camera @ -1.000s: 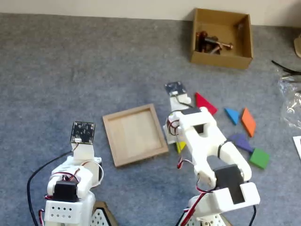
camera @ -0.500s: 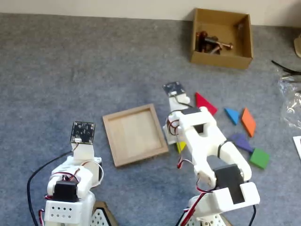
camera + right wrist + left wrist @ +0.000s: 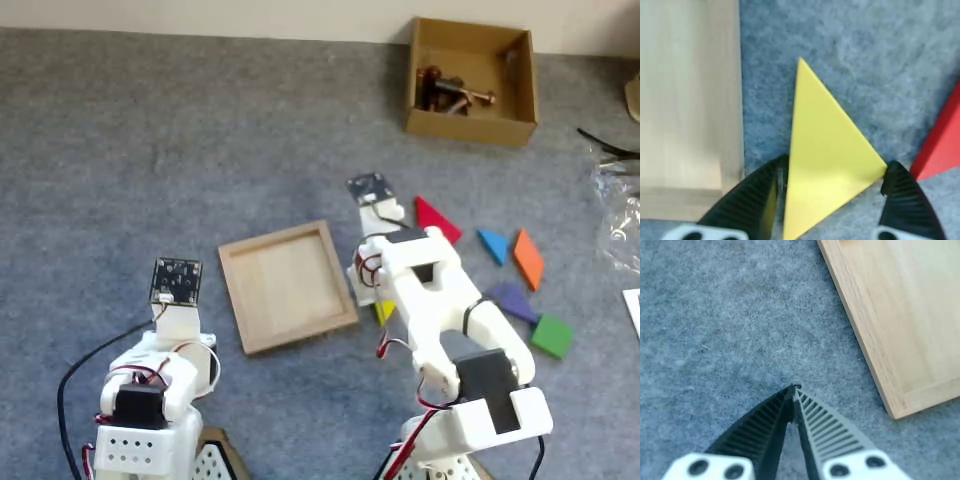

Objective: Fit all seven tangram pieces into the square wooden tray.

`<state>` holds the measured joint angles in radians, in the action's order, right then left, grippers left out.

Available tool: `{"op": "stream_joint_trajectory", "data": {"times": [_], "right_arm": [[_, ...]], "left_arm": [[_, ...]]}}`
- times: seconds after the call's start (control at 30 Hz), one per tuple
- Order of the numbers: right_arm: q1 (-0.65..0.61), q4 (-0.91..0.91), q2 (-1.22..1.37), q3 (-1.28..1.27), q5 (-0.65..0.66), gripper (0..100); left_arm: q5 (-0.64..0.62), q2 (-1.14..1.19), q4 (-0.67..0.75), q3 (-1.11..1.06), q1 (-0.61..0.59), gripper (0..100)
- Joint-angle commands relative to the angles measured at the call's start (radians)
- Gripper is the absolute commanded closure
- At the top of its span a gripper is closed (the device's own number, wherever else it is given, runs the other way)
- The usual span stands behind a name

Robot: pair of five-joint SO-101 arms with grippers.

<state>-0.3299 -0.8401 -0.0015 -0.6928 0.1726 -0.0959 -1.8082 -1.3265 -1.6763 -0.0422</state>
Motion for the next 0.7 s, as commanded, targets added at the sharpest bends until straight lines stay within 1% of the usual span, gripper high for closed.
{"op": "stream_joint_trajectory", "data": {"times": [0.0, 0.13, 0.3, 0.43, 0.67], "right_arm": [[-0.013, -0.007, 0.004, 0.025, 0.012, 74.3], [-0.013, -0.007, 0.004, 0.025, 0.012, 79.6], [-0.013, -0.008, 0.004, 0.025, 0.012, 83.5], [-0.013, -0.007, 0.004, 0.025, 0.012, 89.9], [-0.013, -0.015, 0.004, 0.061, 0.015, 90.1]], "left_arm": [[-0.008, -0.007, 0.002, -0.019, 0.015, 99], [-0.008, -0.007, 0.002, -0.019, 0.015, 99], [-0.008, -0.007, 0.002, -0.019, 0.015, 99], [-0.008, -0.007, 0.002, -0.019, 0.015, 99], [-0.008, -0.007, 0.002, -0.019, 0.015, 99]]}}
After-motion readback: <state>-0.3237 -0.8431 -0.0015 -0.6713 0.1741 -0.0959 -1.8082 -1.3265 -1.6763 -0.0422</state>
